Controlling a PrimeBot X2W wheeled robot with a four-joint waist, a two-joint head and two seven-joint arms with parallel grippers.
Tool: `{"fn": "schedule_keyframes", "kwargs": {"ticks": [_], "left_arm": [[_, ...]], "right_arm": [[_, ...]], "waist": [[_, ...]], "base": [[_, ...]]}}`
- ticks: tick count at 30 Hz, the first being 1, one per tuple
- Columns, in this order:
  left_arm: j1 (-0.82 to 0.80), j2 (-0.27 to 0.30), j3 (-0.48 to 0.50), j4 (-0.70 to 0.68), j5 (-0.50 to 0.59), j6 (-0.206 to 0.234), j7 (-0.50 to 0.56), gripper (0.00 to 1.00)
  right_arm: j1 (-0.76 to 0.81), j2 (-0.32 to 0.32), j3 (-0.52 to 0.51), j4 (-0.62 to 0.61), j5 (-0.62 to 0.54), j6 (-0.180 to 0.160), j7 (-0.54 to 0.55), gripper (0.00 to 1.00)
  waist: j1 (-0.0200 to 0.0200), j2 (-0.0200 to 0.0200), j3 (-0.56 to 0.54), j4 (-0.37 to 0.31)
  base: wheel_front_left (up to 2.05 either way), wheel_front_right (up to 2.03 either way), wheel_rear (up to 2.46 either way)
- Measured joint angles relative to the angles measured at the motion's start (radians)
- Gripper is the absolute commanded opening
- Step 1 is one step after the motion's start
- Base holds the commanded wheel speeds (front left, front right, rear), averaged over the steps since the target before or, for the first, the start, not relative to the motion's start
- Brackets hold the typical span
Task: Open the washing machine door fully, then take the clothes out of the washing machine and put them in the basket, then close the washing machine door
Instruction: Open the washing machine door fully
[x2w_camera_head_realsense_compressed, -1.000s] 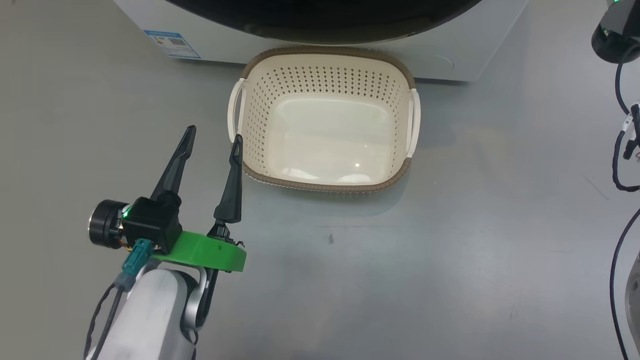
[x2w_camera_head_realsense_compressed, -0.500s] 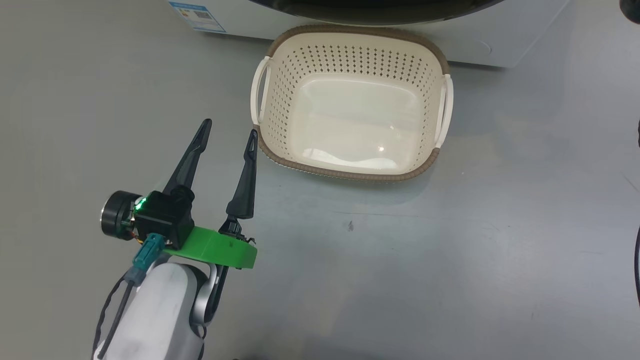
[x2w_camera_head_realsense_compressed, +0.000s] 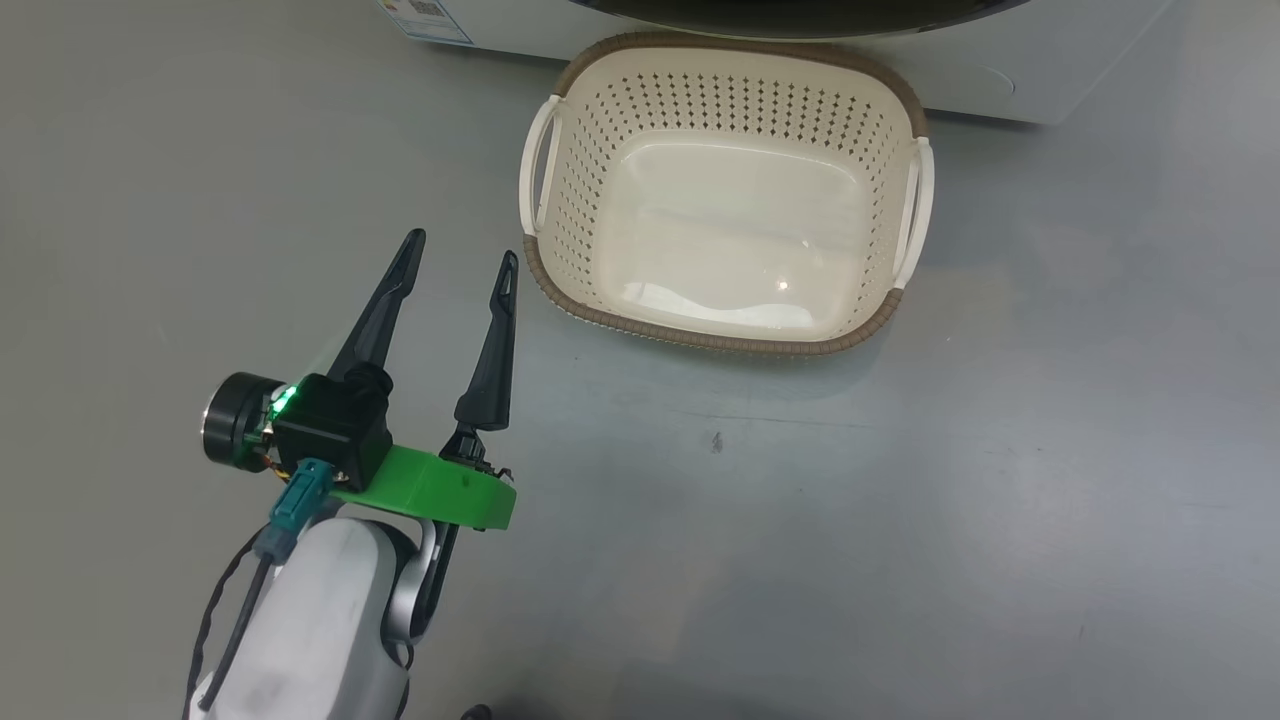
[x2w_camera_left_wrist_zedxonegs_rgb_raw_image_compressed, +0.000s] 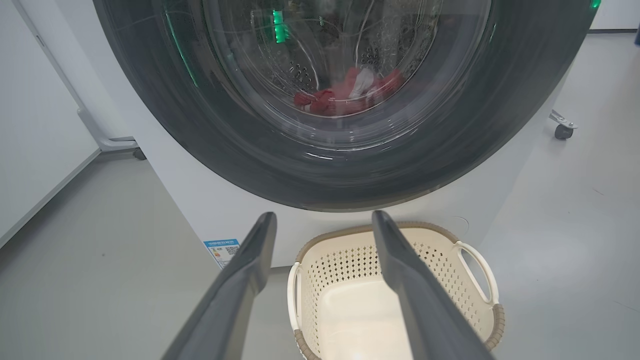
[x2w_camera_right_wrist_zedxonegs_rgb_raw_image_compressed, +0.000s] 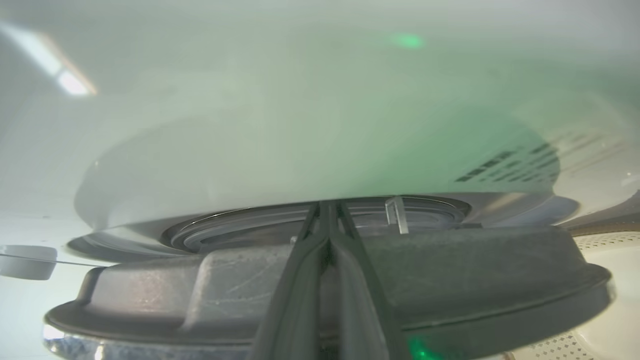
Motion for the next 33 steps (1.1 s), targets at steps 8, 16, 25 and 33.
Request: {"fn": "schedule_keyframes", "kwargs": {"ticks": [8, 16, 25, 33], "left_arm": [[-0.009, -0.002, 0.001, 0.003, 0.000, 0.000, 0.000, 1.00], [-0.017, -0.003, 0.010, 0.010, 0.001, 0.000, 0.000, 1.00], [-0.019, -0.004, 0.022, 0.019, 0.010, 0.003, 0.000, 1.00], [-0.019, -0.004, 0.030, 0.037, 0.015, 0.003, 0.000, 1.00]], "right_arm": [[-0.012, -0.012, 0.014, 0.016, 0.013, 0.001, 0.057, 0.00], [-0.011, -0.018, 0.021, 0.029, 0.035, 0.015, 0.115, 0.00], [0.011, -0.013, 0.034, 0.044, 0.062, 0.038, 0.179, 0.00], [0.058, -0.002, 0.045, 0.052, 0.081, 0.068, 0.223, 0.00]], "waist": [[0.0000, 0.0000, 0.003, -0.005], [0.0000, 0.0000, 0.000, -0.015], [0.0000, 0.0000, -0.021, -0.033], [0.0000, 0.0000, -0.048, -0.050]], "base": [[0.00, 0.00, 0.00], [0.00, 0.00, 0.00], [0.00, 0.00, 0.00], [0.00, 0.00, 0.00]]}}
